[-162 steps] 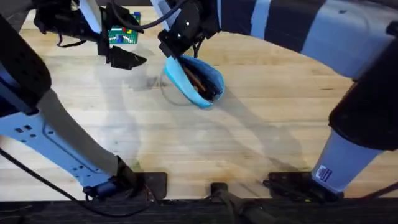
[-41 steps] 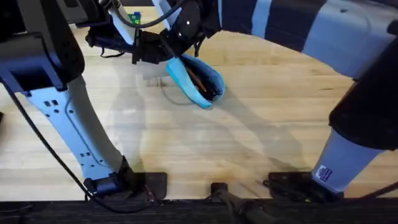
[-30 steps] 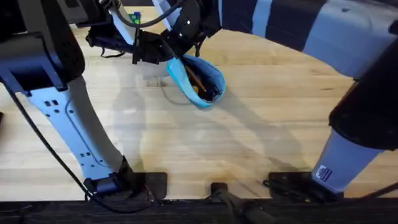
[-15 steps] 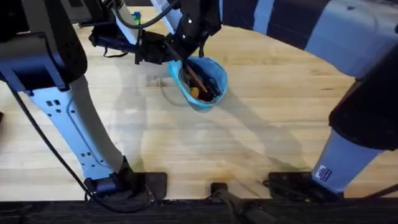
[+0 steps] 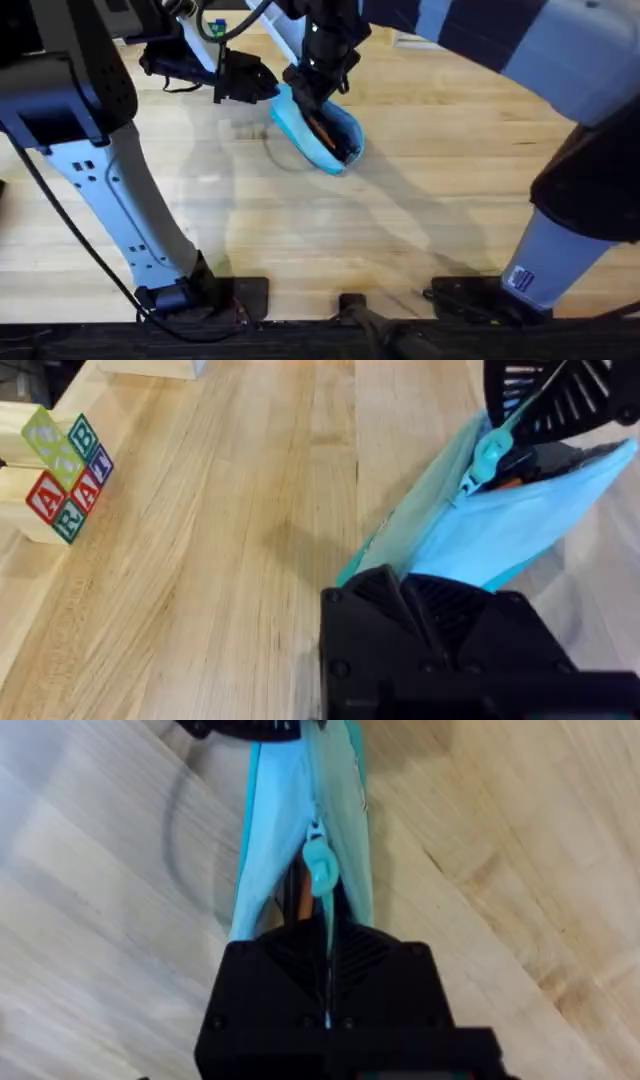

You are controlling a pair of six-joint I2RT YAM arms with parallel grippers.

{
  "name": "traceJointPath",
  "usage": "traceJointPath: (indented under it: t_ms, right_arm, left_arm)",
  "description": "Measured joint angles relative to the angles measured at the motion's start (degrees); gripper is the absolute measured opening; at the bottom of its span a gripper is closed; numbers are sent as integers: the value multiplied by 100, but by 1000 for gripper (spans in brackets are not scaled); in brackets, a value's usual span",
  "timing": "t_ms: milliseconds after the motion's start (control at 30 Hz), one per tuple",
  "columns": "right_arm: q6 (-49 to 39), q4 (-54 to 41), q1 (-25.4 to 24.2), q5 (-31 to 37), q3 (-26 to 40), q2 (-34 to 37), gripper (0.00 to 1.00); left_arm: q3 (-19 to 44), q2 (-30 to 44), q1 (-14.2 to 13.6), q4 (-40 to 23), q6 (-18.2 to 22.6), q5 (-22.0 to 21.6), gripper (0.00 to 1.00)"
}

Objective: Unzip the bag, pick up the pens from the table one at a time and place them inside, then zip the bag closed.

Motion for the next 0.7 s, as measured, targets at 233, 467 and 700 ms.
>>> traceJointPath:
  t_ms: [233,467,700]
  right_arm:
    - [0,-19,0,14,0,0,30]
    - [0,-276,0,20,0,0,30]
    - [0,-1110,-28,20,0,0,30]
  left_arm:
    - [0,0,0,2,0,-15,42]
    - [0,-1,0,3,0,-15,42]
    - [0,1,0,4,0,-17,42]
